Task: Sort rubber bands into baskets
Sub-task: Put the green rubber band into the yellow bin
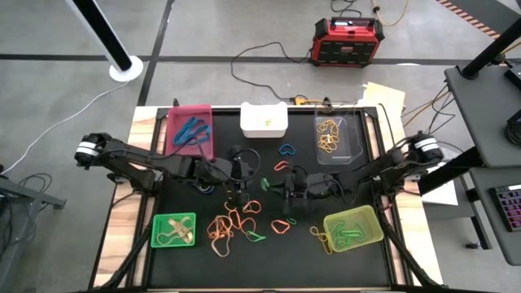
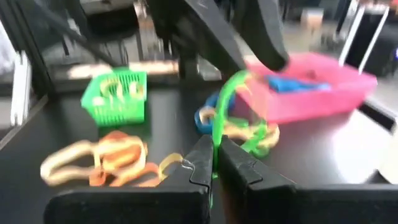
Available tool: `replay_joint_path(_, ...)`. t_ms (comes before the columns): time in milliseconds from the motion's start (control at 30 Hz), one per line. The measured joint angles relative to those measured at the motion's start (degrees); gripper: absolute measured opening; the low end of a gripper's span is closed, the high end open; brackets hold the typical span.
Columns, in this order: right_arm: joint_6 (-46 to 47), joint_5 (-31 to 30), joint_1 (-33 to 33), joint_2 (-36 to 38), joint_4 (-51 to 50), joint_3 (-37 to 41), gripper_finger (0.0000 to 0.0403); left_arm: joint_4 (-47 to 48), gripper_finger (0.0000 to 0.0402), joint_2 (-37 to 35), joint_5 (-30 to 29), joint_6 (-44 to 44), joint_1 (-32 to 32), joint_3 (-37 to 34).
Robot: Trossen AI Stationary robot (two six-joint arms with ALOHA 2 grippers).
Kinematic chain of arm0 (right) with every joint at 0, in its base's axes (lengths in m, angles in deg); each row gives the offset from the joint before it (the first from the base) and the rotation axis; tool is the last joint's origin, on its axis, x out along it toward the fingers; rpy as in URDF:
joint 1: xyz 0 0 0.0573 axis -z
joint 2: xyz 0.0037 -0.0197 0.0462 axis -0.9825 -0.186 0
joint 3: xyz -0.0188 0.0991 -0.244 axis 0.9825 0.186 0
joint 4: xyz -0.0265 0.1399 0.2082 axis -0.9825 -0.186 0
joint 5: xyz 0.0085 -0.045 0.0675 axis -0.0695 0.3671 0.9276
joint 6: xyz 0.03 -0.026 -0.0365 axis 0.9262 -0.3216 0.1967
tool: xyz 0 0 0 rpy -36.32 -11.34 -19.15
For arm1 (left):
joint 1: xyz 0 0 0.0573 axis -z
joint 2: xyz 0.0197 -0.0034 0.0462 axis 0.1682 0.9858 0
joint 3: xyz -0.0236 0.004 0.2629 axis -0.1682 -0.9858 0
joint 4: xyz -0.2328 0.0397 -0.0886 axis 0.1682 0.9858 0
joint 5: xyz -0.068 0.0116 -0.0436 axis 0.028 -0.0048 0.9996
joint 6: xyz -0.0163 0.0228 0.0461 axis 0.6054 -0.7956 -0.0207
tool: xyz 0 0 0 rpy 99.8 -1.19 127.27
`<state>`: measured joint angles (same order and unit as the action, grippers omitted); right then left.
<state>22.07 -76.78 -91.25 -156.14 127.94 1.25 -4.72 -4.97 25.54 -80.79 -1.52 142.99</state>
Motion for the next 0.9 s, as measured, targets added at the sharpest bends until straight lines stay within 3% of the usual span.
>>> replay_joint_path(267, 8.6, 3.6, -2.0, 12.1, -46.5, -9.9, 0.0009, 7.2, 0.0135, -0.5, 0.3, 0.0, 0.1, 1.0)
replay_joint_path(467, 21.7, 16.6, -4.8, 15.2, -74.2, -19.2, 0.0009, 9.6, 0.0157, -1.0, 0.5, 0.1, 0.1, 1.0)
replay_joint_path(700, 41.5, 30.0, -11.9, 14.6, -96.4, -23.9, 0.0009, 14.3, 0.0159, -1.0, 0.5, 3.3, 0.3, 1.0)
replay_joint_path(900, 56.8, 36.6, -18.2, 14.6, -101.3, -18.7, 0.0009, 14.2, 0.0159, -1.0, 0.5, 3.5, 0.5, 1.0)
